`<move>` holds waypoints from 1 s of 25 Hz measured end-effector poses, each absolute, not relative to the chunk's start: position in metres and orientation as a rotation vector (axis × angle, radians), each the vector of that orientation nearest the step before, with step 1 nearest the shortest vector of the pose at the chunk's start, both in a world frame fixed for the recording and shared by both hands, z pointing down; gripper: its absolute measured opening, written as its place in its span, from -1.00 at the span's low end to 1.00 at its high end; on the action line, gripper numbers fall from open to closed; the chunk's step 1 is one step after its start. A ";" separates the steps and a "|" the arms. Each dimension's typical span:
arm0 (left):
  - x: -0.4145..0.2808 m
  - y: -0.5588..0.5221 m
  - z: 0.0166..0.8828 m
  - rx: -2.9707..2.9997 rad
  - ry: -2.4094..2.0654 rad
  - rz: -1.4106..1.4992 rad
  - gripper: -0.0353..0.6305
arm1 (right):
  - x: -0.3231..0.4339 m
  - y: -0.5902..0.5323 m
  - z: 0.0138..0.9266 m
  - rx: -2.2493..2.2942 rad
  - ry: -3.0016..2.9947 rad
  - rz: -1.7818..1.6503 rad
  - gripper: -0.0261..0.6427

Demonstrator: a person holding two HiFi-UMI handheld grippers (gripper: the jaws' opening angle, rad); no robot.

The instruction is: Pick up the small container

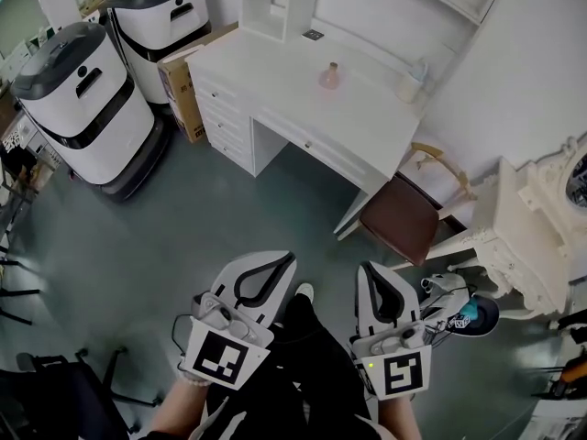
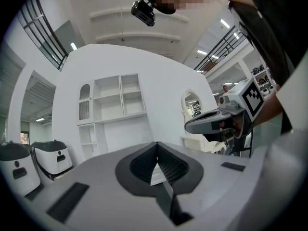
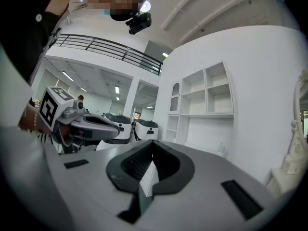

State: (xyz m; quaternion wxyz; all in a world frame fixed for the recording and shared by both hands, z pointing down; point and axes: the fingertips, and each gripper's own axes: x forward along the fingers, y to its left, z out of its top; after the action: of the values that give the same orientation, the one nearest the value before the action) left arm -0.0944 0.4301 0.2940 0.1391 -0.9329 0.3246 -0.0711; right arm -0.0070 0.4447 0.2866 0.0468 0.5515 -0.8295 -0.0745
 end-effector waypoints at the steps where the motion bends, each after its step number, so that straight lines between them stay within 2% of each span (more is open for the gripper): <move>1: -0.095 0.429 0.294 -2.695 0.941 -0.207 -0.89 | -0.008 0.442 0.286 1.676 -2.536 -0.232 -0.92; 25: -0.064 0.296 0.299 -2.663 1.098 -0.254 -0.89 | 0.020 0.296 0.297 1.519 -2.624 -0.194 -0.92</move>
State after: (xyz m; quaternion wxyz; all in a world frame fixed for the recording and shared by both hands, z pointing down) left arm -0.0644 0.2959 0.2994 0.1248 -0.9137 0.3769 -0.0870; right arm 0.0205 0.2957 0.2972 0.0519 0.4992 -0.8626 -0.0638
